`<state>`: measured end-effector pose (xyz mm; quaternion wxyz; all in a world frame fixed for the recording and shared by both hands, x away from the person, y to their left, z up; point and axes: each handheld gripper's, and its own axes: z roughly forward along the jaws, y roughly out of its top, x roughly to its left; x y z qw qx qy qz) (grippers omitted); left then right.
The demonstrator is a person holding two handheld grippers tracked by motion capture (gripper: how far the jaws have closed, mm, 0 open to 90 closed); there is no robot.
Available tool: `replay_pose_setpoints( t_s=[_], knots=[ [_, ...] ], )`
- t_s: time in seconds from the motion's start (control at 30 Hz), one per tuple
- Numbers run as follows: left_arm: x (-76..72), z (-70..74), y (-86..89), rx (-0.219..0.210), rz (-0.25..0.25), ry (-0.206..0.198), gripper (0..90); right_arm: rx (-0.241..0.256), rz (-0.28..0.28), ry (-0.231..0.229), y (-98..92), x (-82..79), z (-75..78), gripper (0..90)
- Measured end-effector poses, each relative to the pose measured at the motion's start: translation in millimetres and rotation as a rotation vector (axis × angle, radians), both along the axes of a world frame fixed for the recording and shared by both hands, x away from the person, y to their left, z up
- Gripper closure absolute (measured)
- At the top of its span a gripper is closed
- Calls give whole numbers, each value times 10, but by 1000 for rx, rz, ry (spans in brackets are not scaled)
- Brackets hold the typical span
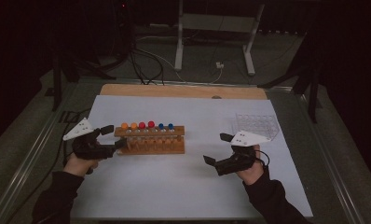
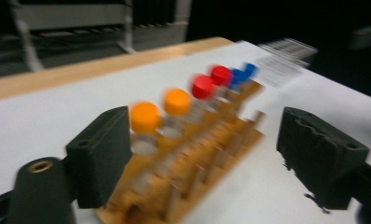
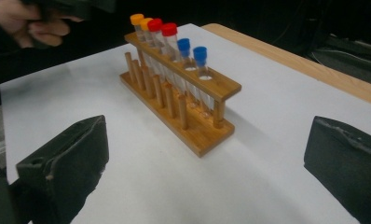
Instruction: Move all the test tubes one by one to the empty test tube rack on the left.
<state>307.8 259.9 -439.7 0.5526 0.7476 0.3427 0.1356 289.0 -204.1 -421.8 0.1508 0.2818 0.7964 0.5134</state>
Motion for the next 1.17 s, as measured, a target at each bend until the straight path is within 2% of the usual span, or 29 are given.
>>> replay_pose_setpoints(
  t_s=[0.13, 0.23, 0.4, 0.53, 0.67, 0.87, 0.93, 1.17],
  knots=[
    [-131, -14, -53, 5, -56, 2, 39, -8, -14, 5, -38, -7, -48, 0],
    [-236, -45, -137, 31, -86, -6, 21, -17, -19, 3, -56, -12, -82, 0],
    [-384, -128, -257, 39, -133, -28, 16, -36, -25, 4, -101, -26, -152, 0],
    [-474, -225, -356, 94, -170, -45, 15, -55, -33, 6, -136, -29, -211, 0],
    [-500, -324, -379, 101, -183, -29, 9, -77, -34, 2, -138, -38, -264, 0],
    [-510, -521, -411, 129, -200, 21, 9, -95, -27, -10, -116, -38, -327, 0],
    [-515, -559, -434, 162, -205, 19, 9, -101, -30, -12, -110, -28, -348, 0],
    [-513, -566, -463, 146, -212, 14, 9, -103, -29, -15, -102, -22, -374, 0]
  ],
)
